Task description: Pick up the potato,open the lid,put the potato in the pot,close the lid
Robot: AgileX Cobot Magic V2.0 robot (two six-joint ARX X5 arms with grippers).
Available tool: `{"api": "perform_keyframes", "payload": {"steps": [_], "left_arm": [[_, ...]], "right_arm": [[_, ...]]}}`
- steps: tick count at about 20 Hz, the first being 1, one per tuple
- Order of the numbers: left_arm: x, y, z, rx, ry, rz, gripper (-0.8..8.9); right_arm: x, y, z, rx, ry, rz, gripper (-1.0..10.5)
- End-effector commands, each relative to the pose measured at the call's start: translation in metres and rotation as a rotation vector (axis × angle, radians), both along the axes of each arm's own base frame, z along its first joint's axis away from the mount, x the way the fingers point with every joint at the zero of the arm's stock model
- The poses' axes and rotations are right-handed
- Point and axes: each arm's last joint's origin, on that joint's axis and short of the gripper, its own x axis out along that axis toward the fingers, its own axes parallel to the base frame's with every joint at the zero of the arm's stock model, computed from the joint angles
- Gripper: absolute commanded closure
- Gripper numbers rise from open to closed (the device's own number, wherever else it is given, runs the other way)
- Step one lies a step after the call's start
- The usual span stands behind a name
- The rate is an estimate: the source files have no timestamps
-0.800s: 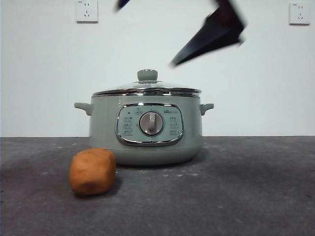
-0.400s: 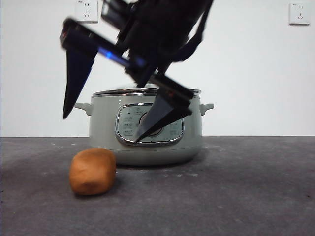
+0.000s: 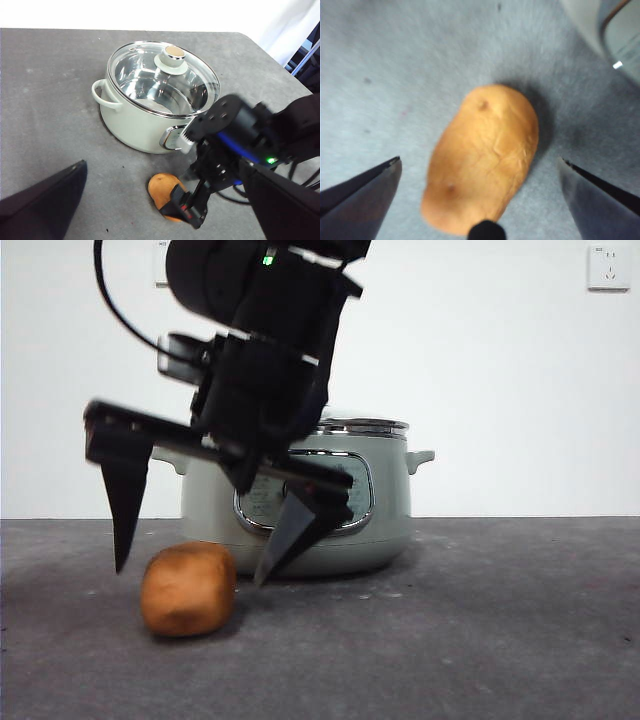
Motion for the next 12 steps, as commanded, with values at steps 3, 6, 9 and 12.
{"api": "perform_keyframes", "payload": {"steps": [3,6,9,12], "left_arm": [[0.003,0.000,0.000,0.006,0.002,-0.005,2.79],[0.006,0.000,0.000,0.006,0.013,-0.005,2.79],[0.006,0.000,-0.001,0.005,0.015,-0.006,2.79],[0.007,0.000,0.000,0.005,0.015,-0.005,2.79]], "right_arm": [[0.001,0.004,-0.007,-0.013,-0.004,-0.001,6.6],[0.001,0.003,-0.007,-0.018,-0.011,0.027,9.6],[-0.003,0.006,-0.006,-0.011,-0.006,0.056,9.6],[-0.009,0.005,0.008,0.000,-0.030,0.089,9.6]]}}
